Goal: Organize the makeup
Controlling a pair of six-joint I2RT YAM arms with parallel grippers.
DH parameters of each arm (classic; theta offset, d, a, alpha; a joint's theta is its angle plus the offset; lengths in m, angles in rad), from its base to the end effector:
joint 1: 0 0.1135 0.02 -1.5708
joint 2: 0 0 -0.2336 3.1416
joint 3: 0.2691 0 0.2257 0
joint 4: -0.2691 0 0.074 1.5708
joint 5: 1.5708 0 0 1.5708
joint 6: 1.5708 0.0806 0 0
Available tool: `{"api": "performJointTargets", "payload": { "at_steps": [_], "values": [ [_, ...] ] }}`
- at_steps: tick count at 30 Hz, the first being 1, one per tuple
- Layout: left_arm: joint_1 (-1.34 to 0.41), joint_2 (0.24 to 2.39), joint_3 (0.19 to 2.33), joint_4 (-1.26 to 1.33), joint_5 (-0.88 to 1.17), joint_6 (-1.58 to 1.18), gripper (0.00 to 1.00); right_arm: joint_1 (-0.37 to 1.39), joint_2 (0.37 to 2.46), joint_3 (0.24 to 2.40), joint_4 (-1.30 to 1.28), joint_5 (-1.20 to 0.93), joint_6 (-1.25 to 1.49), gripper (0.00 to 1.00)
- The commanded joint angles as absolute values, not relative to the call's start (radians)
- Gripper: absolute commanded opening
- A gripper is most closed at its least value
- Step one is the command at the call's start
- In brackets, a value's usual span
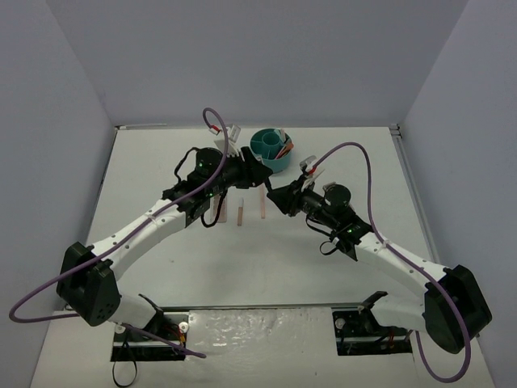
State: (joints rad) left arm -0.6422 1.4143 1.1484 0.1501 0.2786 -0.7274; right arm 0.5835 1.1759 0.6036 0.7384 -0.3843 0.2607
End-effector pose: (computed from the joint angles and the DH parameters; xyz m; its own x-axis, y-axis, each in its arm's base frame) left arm 0.2748 -0.2332 0.3275 -0.5975 -0.3514 -0.7208 0.5320 0.4988 -0.6842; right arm 0.2272 0.1862 0.2863 -0.0779 0.2349 -0.9689 -0.8272 0.5272 0.1943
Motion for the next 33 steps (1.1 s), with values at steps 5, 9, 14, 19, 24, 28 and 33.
{"api": "performJointTargets", "payload": {
  "at_steps": [5, 9, 14, 19, 24, 28, 33],
  "values": [
    [-0.649, 1.405, 1.204, 0.275, 0.318, -0.739, 0.04, 0.591, 1.16, 0.617, 0.849, -0.384, 0.258, 0.01],
    [-0.649, 1.416, 1.205, 0.27, 0.318, -0.722, 0.0, 0.589, 1.16, 0.629, 0.818, -0.366, 0.244, 0.25],
    [-0.64, 1.438, 1.254, 0.189, 0.262, -0.643, 0.0, 0.585, 1.145, 0.659, 0.728, -0.308, 0.205, 0.69],
    [-0.589, 1.488, 1.339, 0.099, 0.177, -0.532, 0.0, 0.578, 1.09, 0.671, 0.627, -0.239, 0.156, 0.84],
    [-0.507, 1.6, 1.491, 0.083, 0.198, -0.397, 0.0, 0.578, 1.052, 0.657, 0.577, -0.184, 0.152, 0.89],
    [-0.469, 1.72, 1.64, 0.096, 0.259, -0.258, 0.0, 0.578, 1.047, 0.646, 0.518, -0.146, 0.153, 0.91],
    [-0.445, 1.873, 1.828, 0.083, 0.325, -0.154, 0.0, 0.578, 1.045, 0.626, 0.498, -0.124, 0.163, 0.99]
  ]
}}
